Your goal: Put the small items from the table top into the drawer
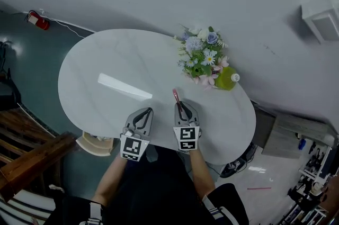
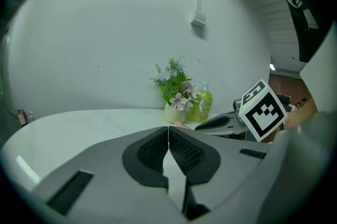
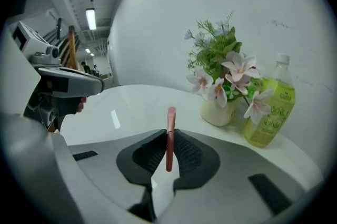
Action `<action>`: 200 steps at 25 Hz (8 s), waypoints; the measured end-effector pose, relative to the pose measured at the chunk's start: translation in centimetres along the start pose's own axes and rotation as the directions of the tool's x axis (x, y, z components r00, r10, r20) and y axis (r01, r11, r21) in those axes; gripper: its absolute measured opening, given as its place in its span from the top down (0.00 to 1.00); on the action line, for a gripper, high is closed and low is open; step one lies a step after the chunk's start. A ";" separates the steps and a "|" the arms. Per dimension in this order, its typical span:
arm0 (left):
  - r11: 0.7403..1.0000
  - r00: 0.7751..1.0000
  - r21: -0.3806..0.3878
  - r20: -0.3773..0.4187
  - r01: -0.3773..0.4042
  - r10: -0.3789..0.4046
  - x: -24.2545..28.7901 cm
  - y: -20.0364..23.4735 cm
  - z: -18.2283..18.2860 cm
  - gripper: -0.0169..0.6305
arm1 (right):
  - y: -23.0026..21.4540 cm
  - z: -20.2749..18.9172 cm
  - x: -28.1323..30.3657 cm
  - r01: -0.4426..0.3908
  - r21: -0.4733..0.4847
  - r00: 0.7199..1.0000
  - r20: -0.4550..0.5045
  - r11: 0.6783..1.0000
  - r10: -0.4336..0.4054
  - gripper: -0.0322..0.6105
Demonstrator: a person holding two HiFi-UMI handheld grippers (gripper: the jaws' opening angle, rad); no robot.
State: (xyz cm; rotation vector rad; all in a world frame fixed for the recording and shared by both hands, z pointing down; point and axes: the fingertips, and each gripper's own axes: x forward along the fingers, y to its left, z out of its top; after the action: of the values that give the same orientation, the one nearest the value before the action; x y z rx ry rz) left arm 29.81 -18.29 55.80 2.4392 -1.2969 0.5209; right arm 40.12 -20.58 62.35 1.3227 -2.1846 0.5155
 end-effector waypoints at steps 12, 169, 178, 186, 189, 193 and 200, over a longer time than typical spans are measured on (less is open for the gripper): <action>0.993 0.990 0.002 0.075 -0.120 0.119 -7.4 2.0 1.2 0.94 | 7.6 5.3 -3.6 -0.111 -0.100 0.986 0.111 0.989 0.122 0.85; 0.651 0.688 -0.343 0.019 -0.677 0.726 -46.3 16.1 -16.0 0.94 | 54.4 -0.8 -3.8 -0.664 -0.459 0.707 -0.125 0.591 0.696 0.84; 0.708 0.706 -0.274 0.124 -0.651 0.697 -45.3 15.1 -9.7 0.94 | 50.1 5.9 -8.8 -0.587 -0.439 0.732 0.069 0.680 0.678 0.89; 0.773 0.748 -0.219 0.198 -0.596 0.633 -43.1 13.1 -5.2 0.94 | 45.2 9.9 -11.5 -0.506 -0.418 0.762 0.193 0.754 0.618 0.89; 0.799 0.766 -0.193 0.228 -0.569 0.601 -41.9 12.7 -3.6 0.94 | 43.3 11.2 -12.2 -0.466 -0.415 0.774 0.238 0.782 0.587 0.89; 0.829 0.787 -0.159 0.261 -0.536 0.558 -40.6 12.0 -2.0 0.94 | 40.9 12.5 -12.9 -0.417 -0.402 0.788 0.288 0.815 0.545 0.89; 0.865 0.815 -0.116 0.294 -0.488 0.499 -38.1 10.7 0.3 0.94 | 37.2 13.3 -13.9 -0.361 -0.357 0.806 0.345 0.861 0.481 0.89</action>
State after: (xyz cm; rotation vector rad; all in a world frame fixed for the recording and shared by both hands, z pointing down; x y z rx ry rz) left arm 1.08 3.28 39.17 2.2015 -2.0821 0.2207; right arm 8.98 -1.90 41.51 0.8397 -2.8205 0.0619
